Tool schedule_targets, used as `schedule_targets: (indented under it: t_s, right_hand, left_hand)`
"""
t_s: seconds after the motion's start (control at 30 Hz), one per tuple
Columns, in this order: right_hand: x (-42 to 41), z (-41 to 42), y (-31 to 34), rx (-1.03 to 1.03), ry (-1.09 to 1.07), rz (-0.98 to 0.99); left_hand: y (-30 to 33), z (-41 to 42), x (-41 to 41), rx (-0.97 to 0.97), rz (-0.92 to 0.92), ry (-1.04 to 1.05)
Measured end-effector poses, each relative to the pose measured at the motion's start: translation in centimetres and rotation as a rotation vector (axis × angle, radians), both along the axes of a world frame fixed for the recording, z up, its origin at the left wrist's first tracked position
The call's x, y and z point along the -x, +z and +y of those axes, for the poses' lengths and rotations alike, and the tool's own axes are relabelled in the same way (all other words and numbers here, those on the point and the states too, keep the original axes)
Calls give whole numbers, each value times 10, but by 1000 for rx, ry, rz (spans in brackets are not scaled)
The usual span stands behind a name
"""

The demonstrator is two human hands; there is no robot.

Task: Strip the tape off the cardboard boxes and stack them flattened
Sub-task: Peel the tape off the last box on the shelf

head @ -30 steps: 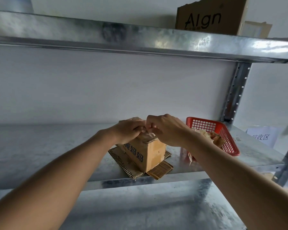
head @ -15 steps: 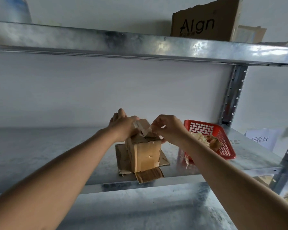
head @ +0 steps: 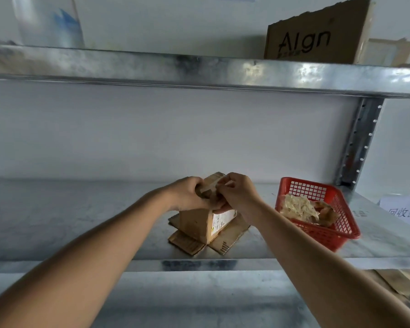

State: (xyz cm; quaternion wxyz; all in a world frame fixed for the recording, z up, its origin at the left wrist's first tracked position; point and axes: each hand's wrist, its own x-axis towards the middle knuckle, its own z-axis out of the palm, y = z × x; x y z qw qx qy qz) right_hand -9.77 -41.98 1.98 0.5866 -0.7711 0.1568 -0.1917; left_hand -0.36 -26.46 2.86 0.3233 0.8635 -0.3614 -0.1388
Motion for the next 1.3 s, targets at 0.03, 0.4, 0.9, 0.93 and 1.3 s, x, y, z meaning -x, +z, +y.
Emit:
schedule_targets:
  t_s: [0.03,0.4,0.9,0.93,1.3]
  right_hand:
    - [-1,0,0,-12,2,1]
    - [-2,-29,6,79,-256,-80]
    - [-2,-32,27,-464,372,-28]
    - [-3,-31,26,-440,418,-1]
    - [-17,-31,19,455,-180,-32]
  left_hand:
    - [-2,1,-1,3,-2,-8]
    - [4,19,-11,-498,-427,-118]
    - [-2,4,-1,-353,-648,-191]
    - [-2,4,-1,-349,-643,-199]
    - [-6,13,-19,-485,-603,-245]
